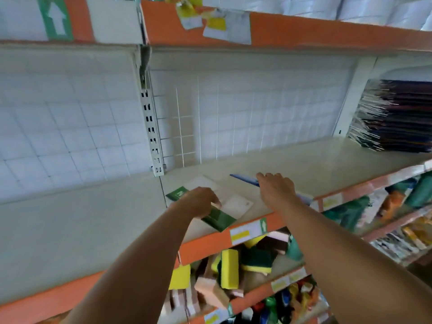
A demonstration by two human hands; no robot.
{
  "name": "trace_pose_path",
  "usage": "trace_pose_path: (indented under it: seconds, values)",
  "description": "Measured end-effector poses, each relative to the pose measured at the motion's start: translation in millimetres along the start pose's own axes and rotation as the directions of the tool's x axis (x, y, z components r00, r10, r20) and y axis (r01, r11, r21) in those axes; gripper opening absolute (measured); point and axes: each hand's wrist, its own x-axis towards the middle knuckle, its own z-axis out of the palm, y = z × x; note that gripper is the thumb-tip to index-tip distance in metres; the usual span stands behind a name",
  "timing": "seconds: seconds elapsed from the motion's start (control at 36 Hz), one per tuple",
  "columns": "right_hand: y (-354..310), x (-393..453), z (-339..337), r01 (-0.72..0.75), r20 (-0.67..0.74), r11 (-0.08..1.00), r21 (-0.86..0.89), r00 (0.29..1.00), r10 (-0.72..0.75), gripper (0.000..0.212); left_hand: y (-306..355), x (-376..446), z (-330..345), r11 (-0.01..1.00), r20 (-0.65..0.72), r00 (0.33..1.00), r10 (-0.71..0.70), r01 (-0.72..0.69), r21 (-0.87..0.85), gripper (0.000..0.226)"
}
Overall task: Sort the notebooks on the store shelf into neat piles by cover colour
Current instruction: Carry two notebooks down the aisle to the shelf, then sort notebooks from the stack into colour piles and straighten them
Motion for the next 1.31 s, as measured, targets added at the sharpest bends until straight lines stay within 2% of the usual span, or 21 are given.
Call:
trace_pose_path:
  seconds: [0.11, 0.17, 0.25, 0.33, 0.44, 0.61, 0.72, 0.86, 0.94, 1.03, 1.11, 1.31]
  values:
    - [2, 24, 10, 0.006, 0.113, 0.997, 0.08, 0.993, -0.015, 0.035, 10, 11, 4, 0.973, -0.1, 0.976, -0.195, 0.18, -0.141, 0.034]
    - [0, 33, 15, 0.008, 0.182, 0.992, 0.128, 0.983, -0.031, 0.047, 13, 16, 11, 0.958, -0.117, 0.958, -0.263, 0.244, -0.149, 0.028]
    - [-3, 43, 20, 0.019, 0.216, 0.976, 0.217, 0.974, -0.067, 0.056, 18, 21, 23, 0.943, -0.119, 0.937, -0.329, 0.32, -0.089, 0.057]
    - [2, 55, 22, 0.052, 0.184, 0.959, 0.277, 0.977, -0.106, 0.052, 22, 24, 28, 0.934, -0.123, 0.926, -0.356, 0.351, -0.064, 0.061]
    - [12, 68, 23, 0.133, 0.254, 0.932, 0.336, 0.941, -0.226, 0.049, 15, 26, 23, 0.935, -0.057, 0.933, -0.356, 0.355, -0.027, 0.06]
    - [23, 78, 30, 0.212, 0.352, 0.937, 0.277, 0.886, -0.304, 0.055, -1, 37, 18, 0.949, -0.005, 0.95, -0.312, 0.311, -0.054, 0.056]
    - [15, 80, 41, 0.21, 0.307, 0.931, 0.298, 0.902, -0.302, 0.056, -13, 45, 18, 0.932, 0.0, 0.952, -0.305, 0.299, -0.205, 0.053]
    - [0, 87, 53, 0.211, 0.225, 0.954, 0.213, 0.94, -0.258, 0.056, -21, 48, 15, 0.915, -0.01, 0.954, -0.299, 0.284, -0.287, 0.052]
    - [-6, 92, 57, 0.206, 0.216, 0.961, 0.183, 0.945, -0.244, 0.057, -25, 47, 19, 0.919, -0.064, 0.945, -0.321, 0.294, -0.262, 0.049]
    - [-12, 99, 59, 0.21, 0.201, 0.963, 0.167, 0.949, -0.242, 0.058, -28, 48, 23, 0.93, -0.123, 0.939, -0.32, 0.287, -0.229, 0.06]
    - [-18, 107, 60, 0.218, 0.202, 0.961, 0.17, 0.947, -0.25, 0.058, -31, 49, 23, 0.936, -0.132, 0.94, -0.314, 0.284, -0.208, 0.068]
    - [-25, 123, 63, 0.252, 0.202, 0.952, 0.176, 0.937, -0.286, 0.058, -41, 54, 20, 0.937, -0.123, 0.945, -0.303, 0.272, -0.218, 0.066]
